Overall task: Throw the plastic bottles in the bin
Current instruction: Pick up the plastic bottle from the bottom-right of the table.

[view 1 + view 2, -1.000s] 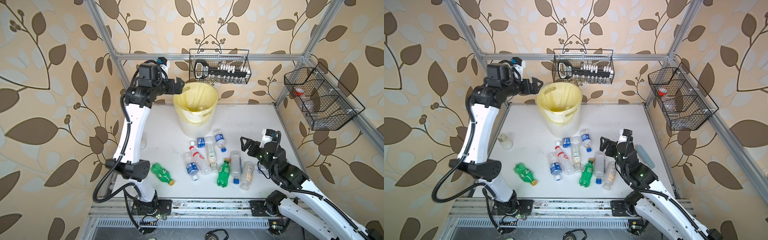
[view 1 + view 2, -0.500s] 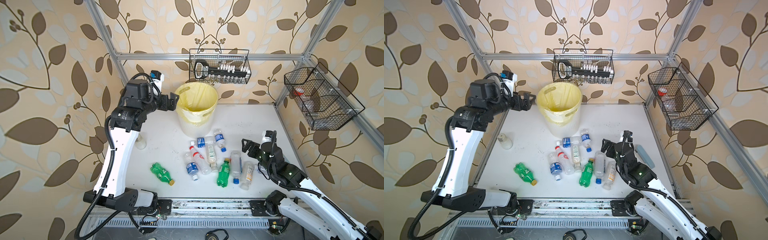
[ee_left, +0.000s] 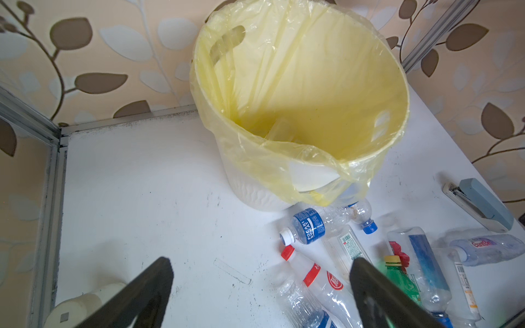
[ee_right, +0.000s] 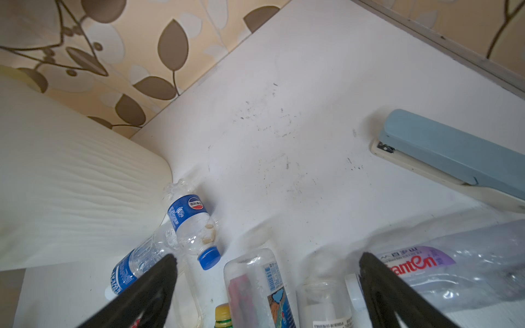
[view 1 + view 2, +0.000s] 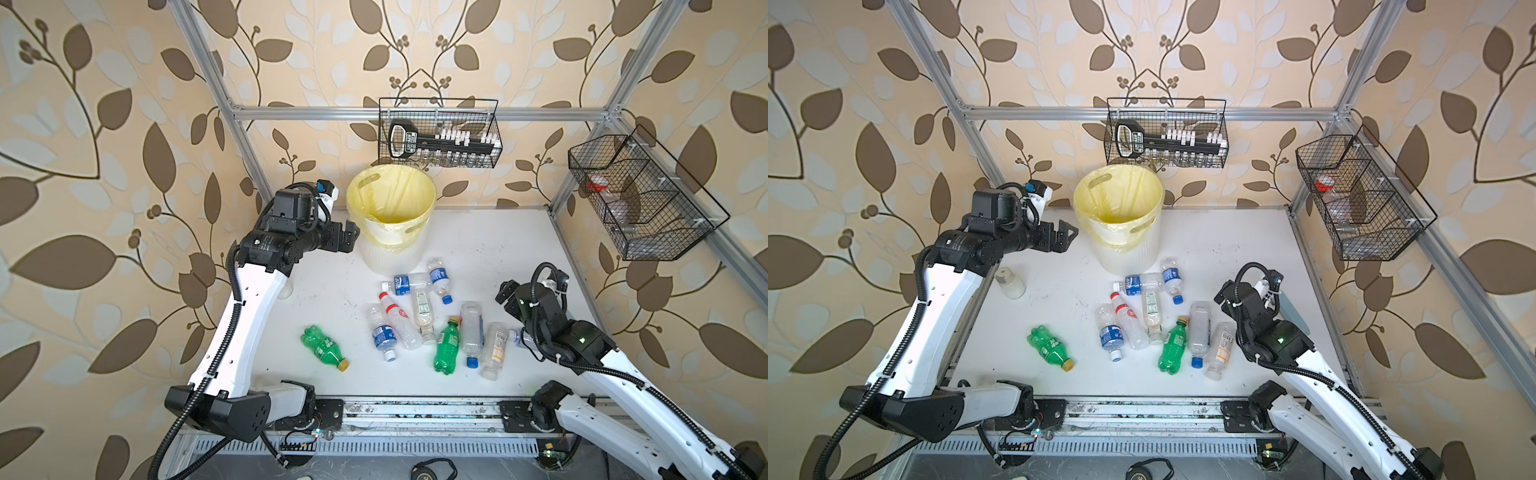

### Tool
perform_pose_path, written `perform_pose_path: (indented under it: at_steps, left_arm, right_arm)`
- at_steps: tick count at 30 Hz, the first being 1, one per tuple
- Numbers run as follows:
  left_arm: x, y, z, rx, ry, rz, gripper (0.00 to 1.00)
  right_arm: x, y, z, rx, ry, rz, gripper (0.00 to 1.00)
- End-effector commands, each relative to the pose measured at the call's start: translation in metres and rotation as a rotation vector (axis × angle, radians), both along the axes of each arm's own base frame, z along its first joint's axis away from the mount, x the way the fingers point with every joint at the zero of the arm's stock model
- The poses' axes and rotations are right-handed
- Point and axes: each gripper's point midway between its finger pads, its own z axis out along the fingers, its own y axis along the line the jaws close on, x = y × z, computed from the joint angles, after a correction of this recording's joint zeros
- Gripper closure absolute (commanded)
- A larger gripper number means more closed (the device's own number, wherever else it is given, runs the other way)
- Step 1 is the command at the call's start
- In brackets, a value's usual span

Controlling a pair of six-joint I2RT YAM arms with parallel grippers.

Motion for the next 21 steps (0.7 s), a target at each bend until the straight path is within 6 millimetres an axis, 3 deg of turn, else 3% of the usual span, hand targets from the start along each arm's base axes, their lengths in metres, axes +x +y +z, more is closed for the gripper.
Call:
perform_pose_path:
  at_steps: [1,9,21]
  left_arm:
    - [-0.008,0.011,-0.003,0.037,-0.017,0.026,0.01]
    - [-0.014,0.015,-0.041,0.089,0.066,0.002,0.01]
    - [-0.013,0.032,-0.083,0.127,0.157,0.044,0.01]
  right_arm:
    - [-0.014,-0.023,-0.004,0.001,0.038,-0.150,0.00]
    - [-0.029,-0.048,-0.025,0.052,0.098,-0.340,0.00]
    - [-0.037,-0.059,-0.049,0.115,0.167,-0.430,0.00]
